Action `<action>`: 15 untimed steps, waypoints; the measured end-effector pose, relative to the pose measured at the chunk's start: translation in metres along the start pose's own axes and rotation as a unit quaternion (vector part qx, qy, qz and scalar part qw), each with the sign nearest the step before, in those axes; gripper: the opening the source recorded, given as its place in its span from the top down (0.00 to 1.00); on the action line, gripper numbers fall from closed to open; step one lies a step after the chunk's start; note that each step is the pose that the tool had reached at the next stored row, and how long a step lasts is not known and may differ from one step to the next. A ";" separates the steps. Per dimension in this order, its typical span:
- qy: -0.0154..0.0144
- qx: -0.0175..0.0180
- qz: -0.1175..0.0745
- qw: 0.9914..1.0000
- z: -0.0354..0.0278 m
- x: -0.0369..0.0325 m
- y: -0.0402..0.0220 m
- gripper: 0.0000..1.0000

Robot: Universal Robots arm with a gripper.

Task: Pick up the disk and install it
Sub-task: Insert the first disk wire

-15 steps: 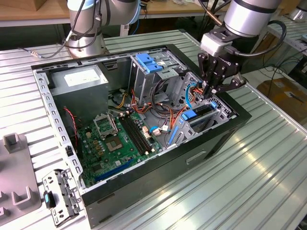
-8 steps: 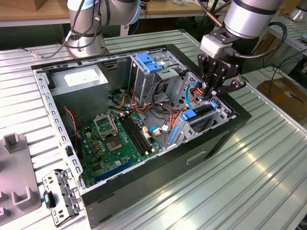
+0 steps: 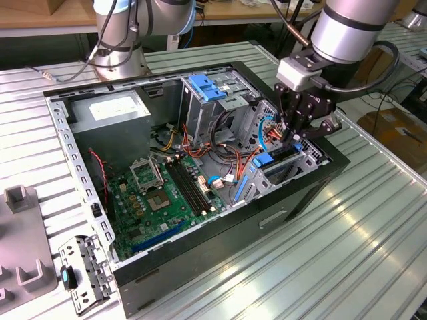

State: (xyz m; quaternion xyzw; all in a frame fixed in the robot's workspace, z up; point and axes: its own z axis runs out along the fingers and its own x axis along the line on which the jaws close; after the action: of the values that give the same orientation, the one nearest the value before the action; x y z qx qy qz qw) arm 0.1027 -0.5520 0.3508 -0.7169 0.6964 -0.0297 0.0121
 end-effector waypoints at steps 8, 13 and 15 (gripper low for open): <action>0.000 -0.001 0.003 1.000 0.0065 -0.0026 -0.0007 0.83; 0.000 -0.001 0.006 1.000 0.0091 -0.0028 -0.0005 0.83; 0.000 -0.002 0.006 1.000 0.0113 -0.0028 -0.0004 0.83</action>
State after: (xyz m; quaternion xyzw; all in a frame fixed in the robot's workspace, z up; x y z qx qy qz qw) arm 0.1037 -0.5495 0.3395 -0.7129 0.7006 -0.0287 0.0110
